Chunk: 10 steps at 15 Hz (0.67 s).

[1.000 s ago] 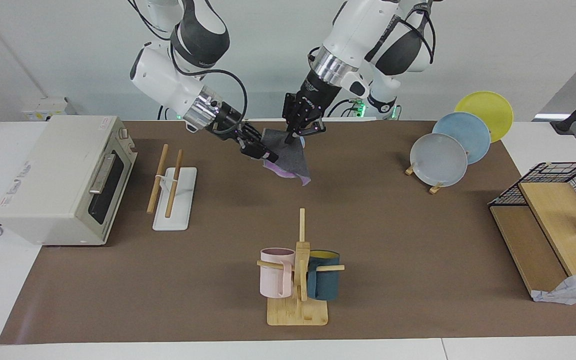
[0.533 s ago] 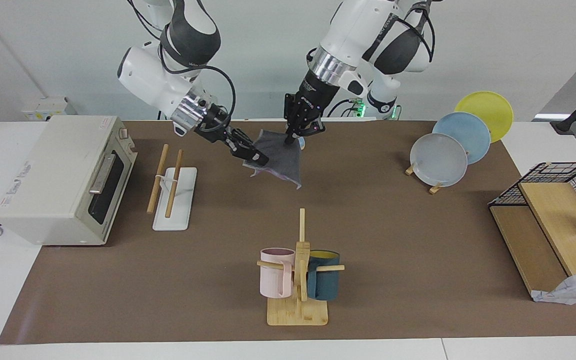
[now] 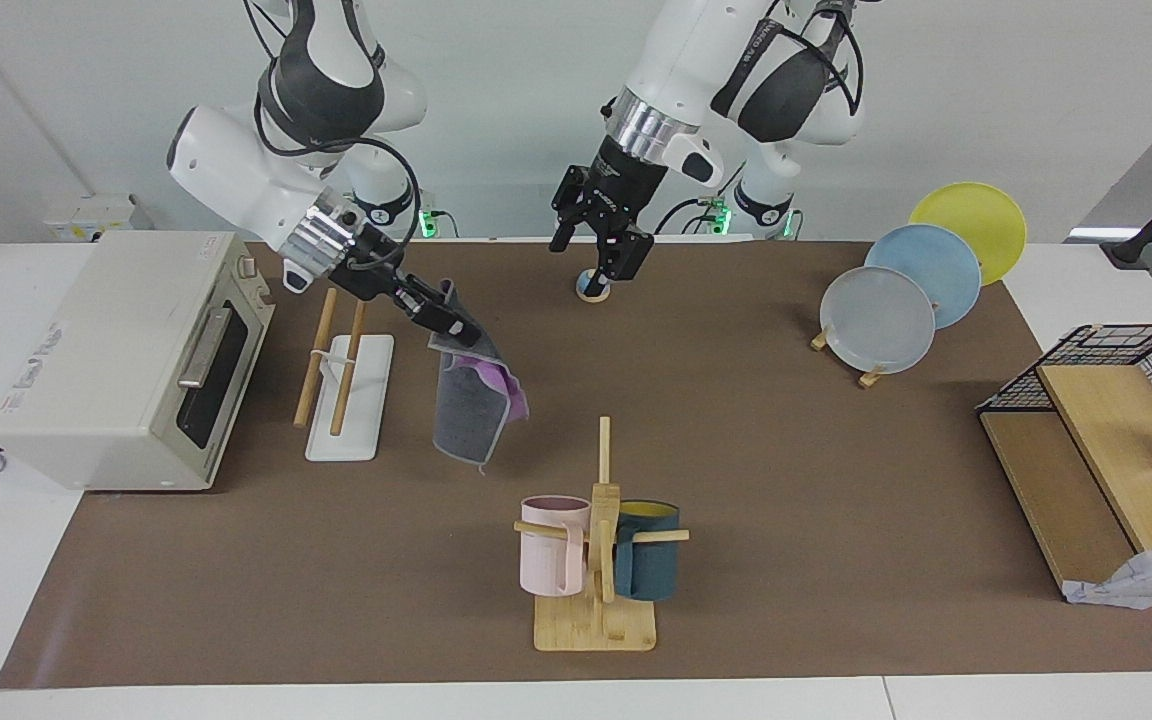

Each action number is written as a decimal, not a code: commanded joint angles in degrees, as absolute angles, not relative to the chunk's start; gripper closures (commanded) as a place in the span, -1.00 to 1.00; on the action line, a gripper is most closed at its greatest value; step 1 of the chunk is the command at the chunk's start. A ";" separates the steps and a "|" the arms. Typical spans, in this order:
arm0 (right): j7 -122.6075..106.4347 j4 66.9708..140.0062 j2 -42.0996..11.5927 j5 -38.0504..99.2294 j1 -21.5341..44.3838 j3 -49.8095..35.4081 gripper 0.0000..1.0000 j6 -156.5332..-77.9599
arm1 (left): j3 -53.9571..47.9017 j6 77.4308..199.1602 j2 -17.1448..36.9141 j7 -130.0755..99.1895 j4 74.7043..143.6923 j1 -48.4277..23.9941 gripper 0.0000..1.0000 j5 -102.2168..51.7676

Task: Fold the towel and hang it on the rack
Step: 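Pull the towel toward the rack with the right gripper while the left gripper opens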

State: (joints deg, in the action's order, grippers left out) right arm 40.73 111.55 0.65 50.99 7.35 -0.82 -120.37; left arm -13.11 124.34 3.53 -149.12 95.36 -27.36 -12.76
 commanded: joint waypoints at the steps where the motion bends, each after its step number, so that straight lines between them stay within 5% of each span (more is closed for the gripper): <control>1: 31.15 114.06 2.01 46.86 3.27 -1.14 1.00 -117.16 | -12.30 124.72 1.06 -143.99 98.96 -25.59 -1.00 -12.04; 10: 10.75 122.61 6.33 34.04 -6.67 -1.14 1.00 -110.92 | -12.39 124.72 -1.05 -113.95 105.37 -12.58 -1.00 -12.30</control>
State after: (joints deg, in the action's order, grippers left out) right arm 15.67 120.50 4.05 37.61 -4.11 -0.54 -112.14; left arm -12.00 124.33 1.36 -121.27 102.00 -15.20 -12.53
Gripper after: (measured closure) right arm 0.978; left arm 0.000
